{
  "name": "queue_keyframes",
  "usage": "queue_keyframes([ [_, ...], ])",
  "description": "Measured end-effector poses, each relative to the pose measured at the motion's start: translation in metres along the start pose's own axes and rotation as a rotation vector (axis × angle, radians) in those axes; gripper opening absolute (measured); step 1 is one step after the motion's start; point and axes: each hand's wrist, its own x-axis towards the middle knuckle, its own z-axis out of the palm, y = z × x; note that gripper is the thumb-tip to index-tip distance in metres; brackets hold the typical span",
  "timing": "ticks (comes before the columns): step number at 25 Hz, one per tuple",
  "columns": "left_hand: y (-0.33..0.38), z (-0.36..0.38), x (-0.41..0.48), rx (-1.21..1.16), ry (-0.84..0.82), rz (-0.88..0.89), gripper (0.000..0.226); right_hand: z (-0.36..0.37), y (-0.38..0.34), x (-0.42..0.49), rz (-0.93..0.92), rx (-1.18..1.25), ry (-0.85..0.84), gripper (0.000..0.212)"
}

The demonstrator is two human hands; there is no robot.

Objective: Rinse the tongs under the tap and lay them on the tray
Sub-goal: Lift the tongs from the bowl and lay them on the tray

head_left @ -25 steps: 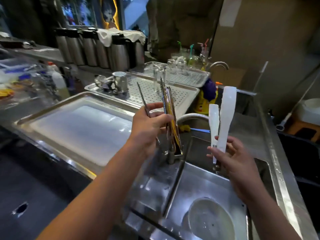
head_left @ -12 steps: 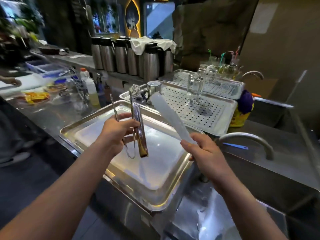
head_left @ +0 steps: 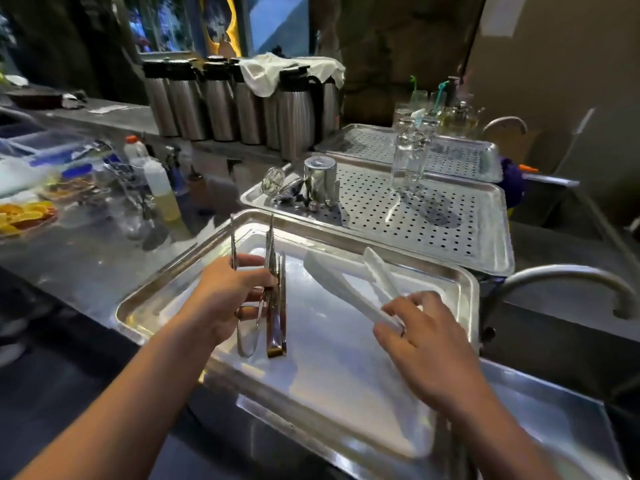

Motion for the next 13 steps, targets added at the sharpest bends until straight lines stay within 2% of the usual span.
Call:
queue_keyframes([
  [3, -0.003, -0.012, 0.014, 0.019, -0.151, -0.018, 0.033, 0.014, -0.028, -0.019, 0.136, -0.133, 0.092, 0.032],
  [8, 0.001, -0.018, 0.026, 0.031, -0.330, -0.054, 0.031, 0.052, -0.064, -0.036, 0.415, -0.257, 0.112, 0.043],
  [13, -0.001, -0.013, 0.026, 0.019, -0.408, -0.085, 0.031, 0.064, -0.071, -0.031, 0.492, -0.402, 0.121, 0.059],
])
